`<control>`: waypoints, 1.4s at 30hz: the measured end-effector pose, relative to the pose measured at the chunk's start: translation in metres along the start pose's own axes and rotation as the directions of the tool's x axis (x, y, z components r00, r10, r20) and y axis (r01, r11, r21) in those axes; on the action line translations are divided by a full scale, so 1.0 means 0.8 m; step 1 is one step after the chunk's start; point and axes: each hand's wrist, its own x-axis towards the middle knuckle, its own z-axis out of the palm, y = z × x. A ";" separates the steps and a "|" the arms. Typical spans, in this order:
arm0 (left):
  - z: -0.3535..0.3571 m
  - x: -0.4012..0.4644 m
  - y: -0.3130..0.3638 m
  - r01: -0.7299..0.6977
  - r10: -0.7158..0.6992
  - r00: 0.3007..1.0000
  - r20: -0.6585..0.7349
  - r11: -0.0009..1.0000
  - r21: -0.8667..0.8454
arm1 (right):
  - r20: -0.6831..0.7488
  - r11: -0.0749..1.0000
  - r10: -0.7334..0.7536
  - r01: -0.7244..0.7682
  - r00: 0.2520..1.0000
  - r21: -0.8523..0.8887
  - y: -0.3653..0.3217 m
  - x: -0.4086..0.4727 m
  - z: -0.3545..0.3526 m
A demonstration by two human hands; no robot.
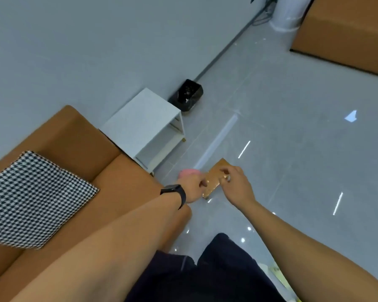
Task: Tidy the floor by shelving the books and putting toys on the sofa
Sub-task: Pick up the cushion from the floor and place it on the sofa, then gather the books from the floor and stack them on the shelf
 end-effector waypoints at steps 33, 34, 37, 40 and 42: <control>0.242 0.081 0.360 -0.950 0.240 0.298 0.924 0.174 0.261 | -0.162 0.217 0.976 -0.552 0.146 0.806 0.191 -0.278 0.017; 0.247 0.072 0.360 -0.957 0.226 0.280 0.933 0.139 0.254 | -0.147 0.194 0.981 -0.551 0.128 0.812 0.190 -0.283 0.027; 0.274 0.026 0.350 -0.976 0.161 0.219 0.962 0.042 0.215 | -0.085 0.113 0.993 -0.512 0.078 0.852 0.175 -0.314 0.071; 0.299 -0.008 0.328 -0.978 0.129 0.208 0.970 0.012 0.208 | -0.058 0.086 0.996 -0.474 0.074 0.876 0.167 -0.341 0.112; 0.314 -0.019 0.311 -0.972 0.110 0.233 0.966 0.009 0.233 | -0.042 0.075 0.996 -0.453 0.082 0.888 0.164 -0.361 0.136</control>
